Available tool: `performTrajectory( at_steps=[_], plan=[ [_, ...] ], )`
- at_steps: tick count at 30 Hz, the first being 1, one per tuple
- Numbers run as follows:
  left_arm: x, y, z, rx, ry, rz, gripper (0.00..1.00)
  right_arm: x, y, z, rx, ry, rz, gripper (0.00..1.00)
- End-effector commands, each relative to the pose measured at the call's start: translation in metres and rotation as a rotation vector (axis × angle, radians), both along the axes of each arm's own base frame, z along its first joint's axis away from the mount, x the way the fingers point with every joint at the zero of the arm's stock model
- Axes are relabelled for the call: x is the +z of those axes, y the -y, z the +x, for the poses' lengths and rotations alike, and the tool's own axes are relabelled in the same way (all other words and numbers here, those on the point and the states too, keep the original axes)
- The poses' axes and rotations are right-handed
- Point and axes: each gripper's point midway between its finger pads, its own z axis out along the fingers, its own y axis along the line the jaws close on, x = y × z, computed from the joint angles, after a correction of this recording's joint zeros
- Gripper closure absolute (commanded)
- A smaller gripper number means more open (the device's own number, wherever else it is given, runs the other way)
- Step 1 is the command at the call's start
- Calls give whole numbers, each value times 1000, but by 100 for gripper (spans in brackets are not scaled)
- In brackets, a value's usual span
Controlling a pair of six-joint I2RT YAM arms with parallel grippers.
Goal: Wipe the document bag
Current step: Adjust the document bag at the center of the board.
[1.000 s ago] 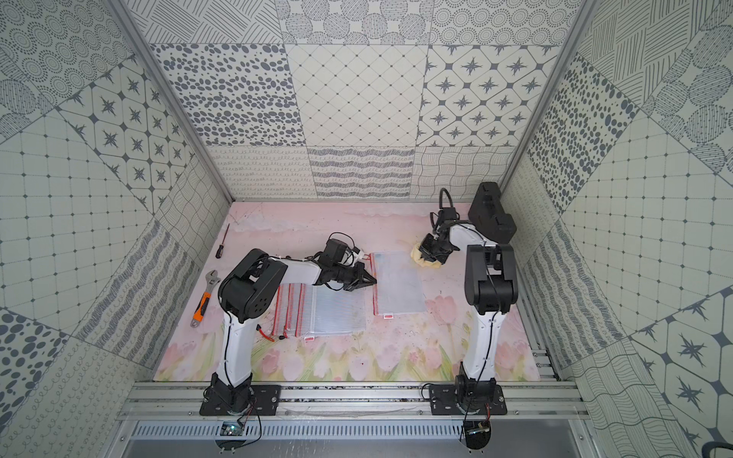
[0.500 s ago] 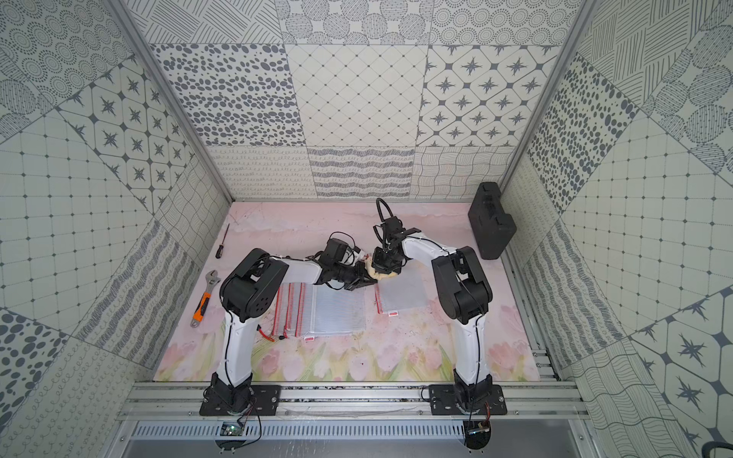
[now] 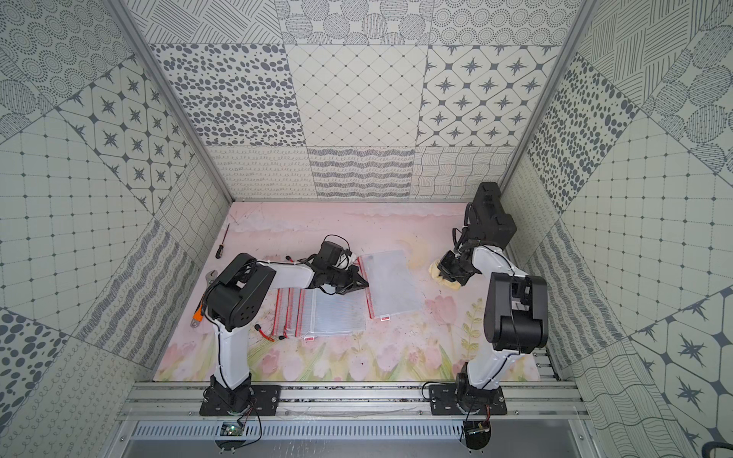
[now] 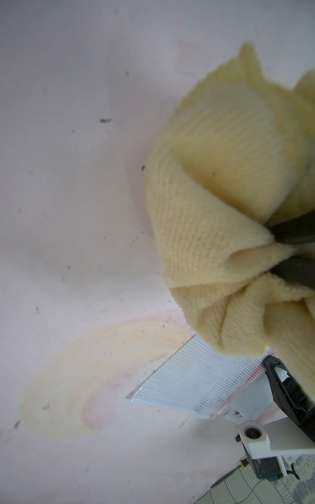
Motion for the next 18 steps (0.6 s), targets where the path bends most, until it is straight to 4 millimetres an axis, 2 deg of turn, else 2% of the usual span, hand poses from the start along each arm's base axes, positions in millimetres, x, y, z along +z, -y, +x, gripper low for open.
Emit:
performTrajectory(
  at_steps=[1,4,6,10,13,15,18],
  plan=[
    [26,-115,-19,113,140,547,100,34,-6,4,36,76,-3,100],
    [79,-159,-41,95,181,726,100,47,-9,5,54,99,5,100],
    [106,-189,-59,97,165,845,100,50,-9,1,61,99,0,100],
    [157,-245,-92,138,85,1101,100,43,-11,-9,66,85,7,100],
    [207,-294,-110,233,-14,1431,100,34,-16,-16,67,66,36,100],
    [210,-287,-104,126,-20,1451,100,27,-22,-21,72,60,61,100],
    [213,-266,-89,128,26,1437,100,21,-28,-29,91,43,62,100]
  ],
)
